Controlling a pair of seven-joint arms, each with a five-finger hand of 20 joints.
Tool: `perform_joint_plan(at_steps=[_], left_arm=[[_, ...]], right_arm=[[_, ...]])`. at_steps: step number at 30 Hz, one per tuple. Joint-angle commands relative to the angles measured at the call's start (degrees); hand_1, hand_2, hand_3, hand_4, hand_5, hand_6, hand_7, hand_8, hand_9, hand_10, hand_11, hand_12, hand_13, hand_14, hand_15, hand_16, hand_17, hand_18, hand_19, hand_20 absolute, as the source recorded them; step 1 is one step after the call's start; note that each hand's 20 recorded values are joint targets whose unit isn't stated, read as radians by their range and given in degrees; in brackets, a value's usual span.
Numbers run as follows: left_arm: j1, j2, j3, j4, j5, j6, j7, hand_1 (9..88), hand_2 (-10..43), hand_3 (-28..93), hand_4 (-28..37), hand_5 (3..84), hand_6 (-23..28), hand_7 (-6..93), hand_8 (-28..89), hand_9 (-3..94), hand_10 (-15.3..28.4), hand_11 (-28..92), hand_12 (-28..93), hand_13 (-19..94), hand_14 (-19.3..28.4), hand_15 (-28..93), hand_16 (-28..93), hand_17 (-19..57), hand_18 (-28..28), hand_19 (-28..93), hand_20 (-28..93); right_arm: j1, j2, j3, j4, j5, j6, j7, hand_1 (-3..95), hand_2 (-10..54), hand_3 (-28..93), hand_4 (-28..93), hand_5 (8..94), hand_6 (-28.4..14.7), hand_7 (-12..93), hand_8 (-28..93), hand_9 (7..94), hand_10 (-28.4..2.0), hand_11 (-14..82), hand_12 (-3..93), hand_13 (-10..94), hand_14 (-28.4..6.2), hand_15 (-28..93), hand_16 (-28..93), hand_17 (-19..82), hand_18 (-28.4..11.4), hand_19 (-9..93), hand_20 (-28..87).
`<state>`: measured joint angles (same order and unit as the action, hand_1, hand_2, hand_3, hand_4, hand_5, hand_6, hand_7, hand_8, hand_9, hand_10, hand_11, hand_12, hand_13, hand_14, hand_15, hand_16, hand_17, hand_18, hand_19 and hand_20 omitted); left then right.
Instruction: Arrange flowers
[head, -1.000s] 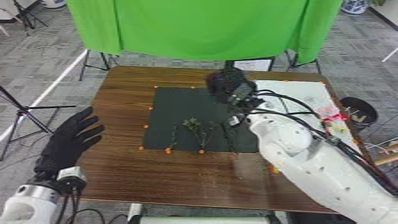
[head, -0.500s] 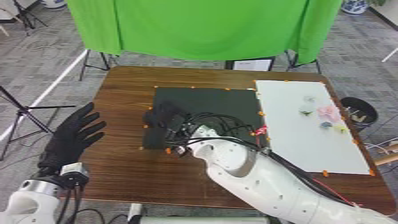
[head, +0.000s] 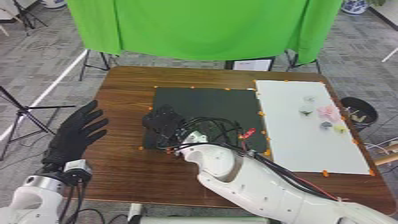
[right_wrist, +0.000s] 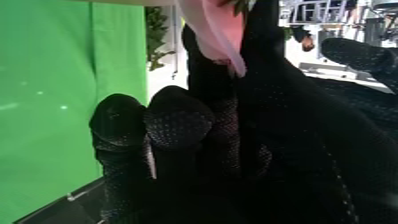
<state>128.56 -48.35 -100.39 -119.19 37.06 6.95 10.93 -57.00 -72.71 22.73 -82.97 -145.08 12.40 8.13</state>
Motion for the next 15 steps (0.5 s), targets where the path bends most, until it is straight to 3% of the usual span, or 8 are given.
perform_joint_plan(at_steps=[1,3,6,7,9,15], left_arm=[[-0.3,0.21,0.42,0.41,0.0,0.27,-0.36,26.3,-1.0,67,-23.1,25.5,2.7,17.1,-8,22.3,10.7,15,21,19,14.4,25,4,-9.1,22.6,40,10],[-0.2,0.28,0.48,0.44,-0.05,0.39,-0.45,26.3,-1.1,68,-23.1,25.5,2.7,17.1,-8,22.4,10.6,15,21,19,14.4,25,4,-9.1,22.6,40,10],[-0.4,0.22,0.68,0.53,-0.06,0.28,-0.55,26.4,-1.1,68,-23.2,25.6,2.8,17.3,-8,22.4,10.7,15,21,19,14.5,25,4,-9.1,22.6,39,10],[-0.5,0.2,0.78,0.59,-0.01,0.24,-0.54,26.4,-1.2,68,-23.2,25.7,2.9,17.4,-8,22.5,10.7,15,21,19,14.6,25,4,-9.1,22.6,39,10],[-0.7,0.13,0.88,0.7,0.02,0.15,-0.79,26.5,-1.3,68,-23.3,25.9,3.1,17.4,-8,22.6,11.2,15,21,19,15.0,25,4,-9.2,22.7,39,10],[0.1,-0.15,0.79,0.46,0.04,0.37,-0.46,26.6,-1.5,69,-23.9,26.7,3.9,17.9,-9,22.7,12.2,17,21,19,16.0,27,4,-9.5,23.0,40,10]], right_arm=[[0.3,-0.6,1.0,-0.8,-1.9,-4.4,1.0,45.8,-9.5,83,-28,64.5,3.0,50,4,82.7,-3.5,15.0,50.6,69,-5.0,77,39,35,-18.7,89,56],[0.2,-0.8,0.9,-1.3,-2.0,-6.9,2.8,42.3,-9.5,82,-28,61.8,2.4,48,2,79.9,-4.2,14.2,46.7,66,-5.1,77,37,33,-18.5,88,57],[0.2,-0.9,0.9,-1.8,-3.0,-9.9,5.2,36.5,-9.5,86,-28,59.1,1.2,41,-2,70.3,-7.3,25.6,33.0,61,-6.0,78,36,31,-18.4,87,58],[0.3,-0.9,0.8,-1.7,-2.8,-9.8,5.4,35.0,-9.5,87,-28,57.8,1.1,40,-10,67.9,-8.0,28.7,29.1,60,-6.1,79,36,30,-18.5,86,59],[0.3,-1.1,1.0,-1.5,-3.6,-10.4,5.9,33.8,-9.5,88,-28,55.0,1.0,40,-17,65.2,-8.4,31.3,26.8,59,-6.1,79,36,29,-18.4,86,59],[0.2,-0.7,1.6,-2.6,-2.9,-11.4,6.9,34.1,-9.5,86,-28,52.2,0.5,41,-19,61.6,-8.1,33.4,26.1,57,-6.2,80,35,28,-18.0,86,59]])
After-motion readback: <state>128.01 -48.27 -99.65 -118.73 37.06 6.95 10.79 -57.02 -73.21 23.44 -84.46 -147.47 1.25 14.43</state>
